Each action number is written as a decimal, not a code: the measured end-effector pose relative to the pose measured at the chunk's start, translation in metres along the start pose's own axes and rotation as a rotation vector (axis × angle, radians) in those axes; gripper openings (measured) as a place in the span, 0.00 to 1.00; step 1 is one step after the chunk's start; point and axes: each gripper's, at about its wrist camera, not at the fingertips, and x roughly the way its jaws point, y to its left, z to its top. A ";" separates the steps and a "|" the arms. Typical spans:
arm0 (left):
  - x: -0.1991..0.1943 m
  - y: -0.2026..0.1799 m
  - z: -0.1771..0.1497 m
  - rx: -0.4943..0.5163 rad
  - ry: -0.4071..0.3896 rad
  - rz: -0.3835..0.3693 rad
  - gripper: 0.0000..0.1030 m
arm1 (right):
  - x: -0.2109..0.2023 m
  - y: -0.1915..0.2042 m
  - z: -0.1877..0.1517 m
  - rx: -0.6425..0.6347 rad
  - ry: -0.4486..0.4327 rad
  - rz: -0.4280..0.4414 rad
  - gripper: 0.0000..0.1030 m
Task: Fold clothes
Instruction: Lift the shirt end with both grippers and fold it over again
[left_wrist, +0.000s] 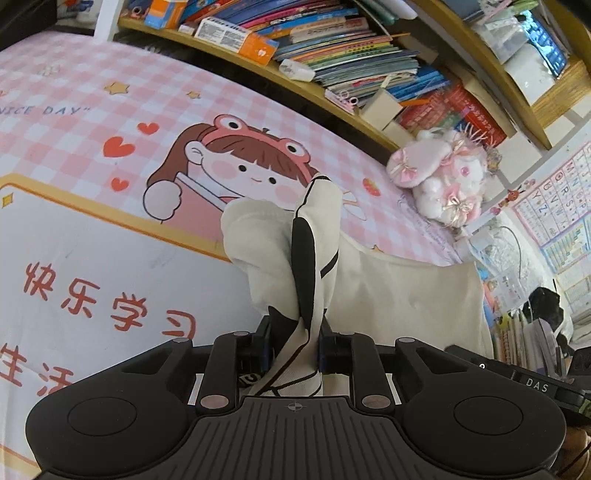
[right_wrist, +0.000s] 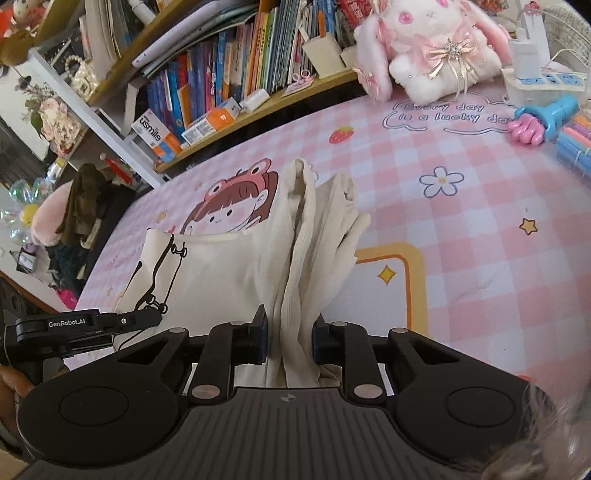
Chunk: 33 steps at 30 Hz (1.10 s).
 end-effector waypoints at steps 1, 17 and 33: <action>0.000 -0.001 0.000 0.004 -0.001 0.001 0.19 | -0.001 -0.001 0.000 0.003 0.000 0.000 0.18; -0.004 0.002 0.017 0.033 -0.009 -0.019 0.19 | -0.001 0.006 0.006 0.018 -0.023 0.006 0.18; 0.009 0.036 0.082 0.077 -0.028 -0.075 0.19 | 0.037 0.042 0.051 0.008 -0.051 -0.014 0.18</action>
